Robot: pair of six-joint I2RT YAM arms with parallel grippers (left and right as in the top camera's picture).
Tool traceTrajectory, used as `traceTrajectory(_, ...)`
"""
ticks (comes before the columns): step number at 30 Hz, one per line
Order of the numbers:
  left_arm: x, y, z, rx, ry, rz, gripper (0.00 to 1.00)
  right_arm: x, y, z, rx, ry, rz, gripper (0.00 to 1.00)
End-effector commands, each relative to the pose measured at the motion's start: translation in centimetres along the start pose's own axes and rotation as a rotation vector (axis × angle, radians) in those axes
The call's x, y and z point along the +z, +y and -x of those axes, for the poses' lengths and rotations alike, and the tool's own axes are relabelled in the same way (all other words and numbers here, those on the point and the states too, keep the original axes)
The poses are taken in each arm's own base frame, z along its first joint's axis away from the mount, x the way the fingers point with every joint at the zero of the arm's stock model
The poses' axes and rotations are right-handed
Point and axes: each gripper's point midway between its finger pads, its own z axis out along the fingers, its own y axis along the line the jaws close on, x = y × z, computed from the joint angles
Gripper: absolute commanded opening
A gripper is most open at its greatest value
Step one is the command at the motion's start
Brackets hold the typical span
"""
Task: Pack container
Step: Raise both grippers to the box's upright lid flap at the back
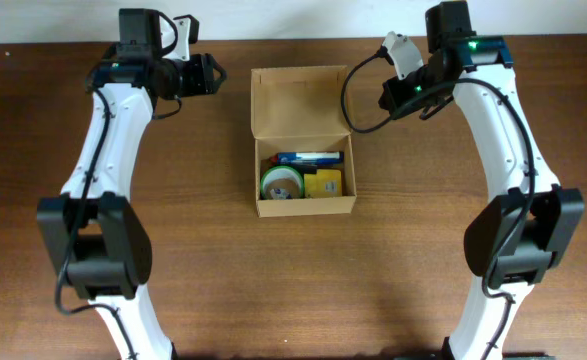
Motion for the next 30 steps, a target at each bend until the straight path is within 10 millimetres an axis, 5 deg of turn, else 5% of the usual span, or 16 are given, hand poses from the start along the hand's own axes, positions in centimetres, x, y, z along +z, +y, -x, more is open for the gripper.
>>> traceTrajectory(1, 1.8, -0.9, 0.3, -0.023, 0.008, -0.044, 0.45, 1.4, -0.2, -0.1, 0.023, 0.001, 0.036, 0.04)
traceTrajectory(10, 5.0, -1.9, -2.0, -0.017, 0.081, -0.057, 0.44, 4.1, -1.8, -0.2, 0.083, 0.001, 0.048, 0.04)
traceTrajectory(15, 4.9, -1.6, -1.7, -0.018, 0.073, -0.055, 0.03, 5.2, -2.3, -0.8, 0.106, 0.02, 0.065, 0.04)
traceTrajectory(30, 6.5, 0.2, -2.3, -0.117, 0.077, -0.02, 0.02, 5.4, -1.4, 0.8, 0.1, -0.061, 0.147, 0.04)
